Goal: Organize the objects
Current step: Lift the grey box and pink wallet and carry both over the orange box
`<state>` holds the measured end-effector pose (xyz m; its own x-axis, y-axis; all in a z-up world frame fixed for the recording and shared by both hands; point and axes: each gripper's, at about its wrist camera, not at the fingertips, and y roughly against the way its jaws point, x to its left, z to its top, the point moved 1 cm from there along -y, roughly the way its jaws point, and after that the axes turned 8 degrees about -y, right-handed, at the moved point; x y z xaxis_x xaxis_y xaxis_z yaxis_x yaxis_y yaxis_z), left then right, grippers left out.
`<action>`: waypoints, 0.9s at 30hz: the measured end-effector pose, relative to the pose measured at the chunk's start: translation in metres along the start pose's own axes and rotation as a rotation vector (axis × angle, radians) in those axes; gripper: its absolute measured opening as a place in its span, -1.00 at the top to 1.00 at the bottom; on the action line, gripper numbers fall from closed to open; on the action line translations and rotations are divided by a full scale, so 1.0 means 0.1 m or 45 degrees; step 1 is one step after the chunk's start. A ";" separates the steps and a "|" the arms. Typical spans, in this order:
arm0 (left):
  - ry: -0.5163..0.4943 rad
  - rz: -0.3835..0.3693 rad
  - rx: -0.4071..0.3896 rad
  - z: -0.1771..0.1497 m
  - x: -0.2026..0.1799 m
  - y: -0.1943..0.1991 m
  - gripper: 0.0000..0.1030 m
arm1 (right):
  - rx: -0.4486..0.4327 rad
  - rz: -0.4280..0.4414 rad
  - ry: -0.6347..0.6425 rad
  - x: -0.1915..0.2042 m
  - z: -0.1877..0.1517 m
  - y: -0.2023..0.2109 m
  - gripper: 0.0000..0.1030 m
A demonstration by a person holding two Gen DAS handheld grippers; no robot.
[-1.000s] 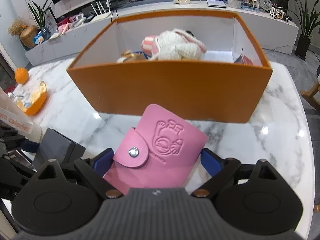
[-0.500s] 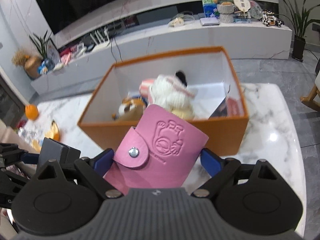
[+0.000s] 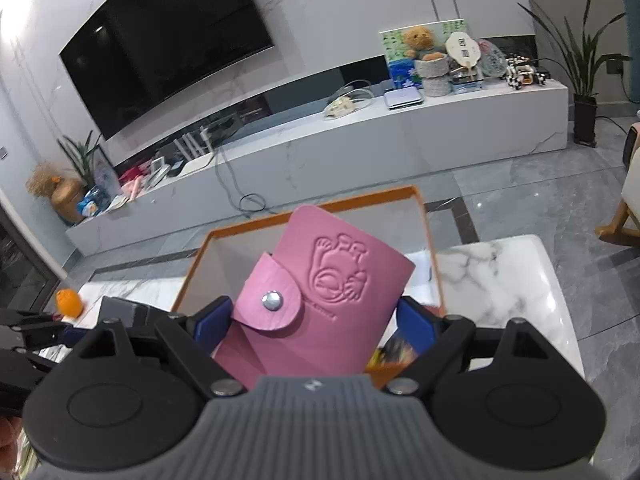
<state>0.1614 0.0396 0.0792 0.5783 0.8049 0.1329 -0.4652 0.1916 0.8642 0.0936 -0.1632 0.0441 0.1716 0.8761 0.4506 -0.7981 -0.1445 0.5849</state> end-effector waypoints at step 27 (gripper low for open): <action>0.098 0.132 -0.003 0.30 0.20 -0.83 -0.76 | -0.141 -0.105 0.206 -0.35 -0.29 -0.80 -0.70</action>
<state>0.2317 0.0232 0.0247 0.4741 0.8611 0.1837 -0.5213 0.1064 0.8467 0.1348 -0.1689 -0.0386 0.1510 0.9466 0.2848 -0.8453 -0.0257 0.5336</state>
